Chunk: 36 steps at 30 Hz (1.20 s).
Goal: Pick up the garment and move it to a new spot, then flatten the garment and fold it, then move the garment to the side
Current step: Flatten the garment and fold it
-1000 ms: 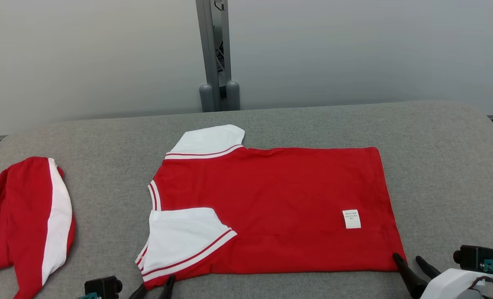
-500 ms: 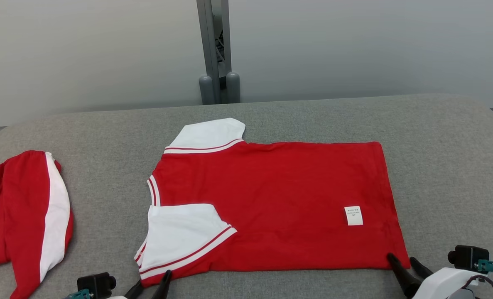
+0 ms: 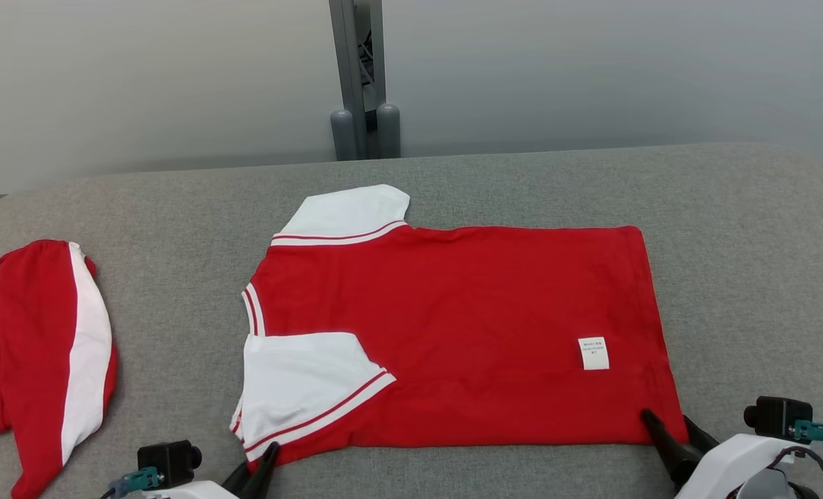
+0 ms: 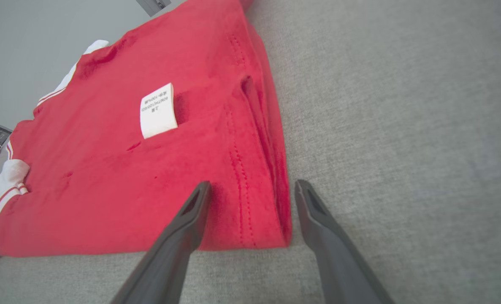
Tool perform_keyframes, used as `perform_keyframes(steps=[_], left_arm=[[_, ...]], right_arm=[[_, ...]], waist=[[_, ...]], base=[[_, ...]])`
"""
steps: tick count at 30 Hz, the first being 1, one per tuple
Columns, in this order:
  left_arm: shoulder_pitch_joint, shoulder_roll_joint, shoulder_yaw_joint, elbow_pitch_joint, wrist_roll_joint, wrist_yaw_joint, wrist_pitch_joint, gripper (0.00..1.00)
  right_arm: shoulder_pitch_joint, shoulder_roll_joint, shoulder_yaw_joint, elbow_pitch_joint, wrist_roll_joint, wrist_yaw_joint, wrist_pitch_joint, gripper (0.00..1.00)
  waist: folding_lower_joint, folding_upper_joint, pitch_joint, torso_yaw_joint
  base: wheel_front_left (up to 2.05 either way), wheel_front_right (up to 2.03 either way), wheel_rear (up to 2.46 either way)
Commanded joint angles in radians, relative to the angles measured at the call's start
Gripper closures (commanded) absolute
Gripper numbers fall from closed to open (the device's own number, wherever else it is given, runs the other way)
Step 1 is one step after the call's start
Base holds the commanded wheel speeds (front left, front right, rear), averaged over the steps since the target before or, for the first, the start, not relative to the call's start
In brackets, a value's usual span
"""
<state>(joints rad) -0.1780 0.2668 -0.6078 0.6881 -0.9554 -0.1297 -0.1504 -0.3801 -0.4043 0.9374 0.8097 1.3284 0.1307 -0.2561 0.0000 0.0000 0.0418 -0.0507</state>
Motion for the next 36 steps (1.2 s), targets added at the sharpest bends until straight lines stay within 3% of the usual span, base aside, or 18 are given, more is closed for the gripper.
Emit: perform_keyframes(steps=[1,3,4,5,19,36], left_arm=[[-0.012,0.005,-0.015,0.006,-0.011,-0.001,-0.003,1.0],[-0.016,0.008,-0.021,0.008,-0.013,-0.001,-0.004,1.0],[-0.021,0.011,-0.032,0.01,-0.018,-0.001,-0.008,1.0],[-0.023,0.012,-0.038,0.012,-0.022,-0.001,-0.008,1.0],[-0.021,0.028,-0.108,0.037,-0.062,-0.001,-0.029,1.0],[0.063,0.092,-0.155,0.033,-0.092,0.002,-0.001,1.0]], right_arm=[[0.001,0.012,0.012,-0.002,0.008,0.0,0.006,0.0],[0.0,0.013,0.015,-0.005,0.011,0.0,0.011,0.05],[-0.003,0.01,0.025,-0.013,0.011,0.0,0.019,0.91],[-0.004,0.008,0.027,-0.016,0.009,0.0,0.017,1.0],[0.002,-0.025,0.064,-0.034,0.028,0.0,0.024,1.0],[0.061,-0.131,0.135,-0.105,0.092,0.0,0.207,1.0]], waist=[[0.0,0.0,0.003,0.001],[0.0,0.0,0.005,0.001],[0.0,0.0,0.007,0.003],[0.0,0.0,0.008,0.003],[0.0,0.0,-0.033,0.008],[0.0,0.0,-0.106,0.018]], base=[[0.0,0.0,0.0],[0.0,0.0,0.0],[0.0,0.0,0.0],[0.0,0.0,0.0],[0.0,0.0,0.0],[0.0,0.0,0.0]])
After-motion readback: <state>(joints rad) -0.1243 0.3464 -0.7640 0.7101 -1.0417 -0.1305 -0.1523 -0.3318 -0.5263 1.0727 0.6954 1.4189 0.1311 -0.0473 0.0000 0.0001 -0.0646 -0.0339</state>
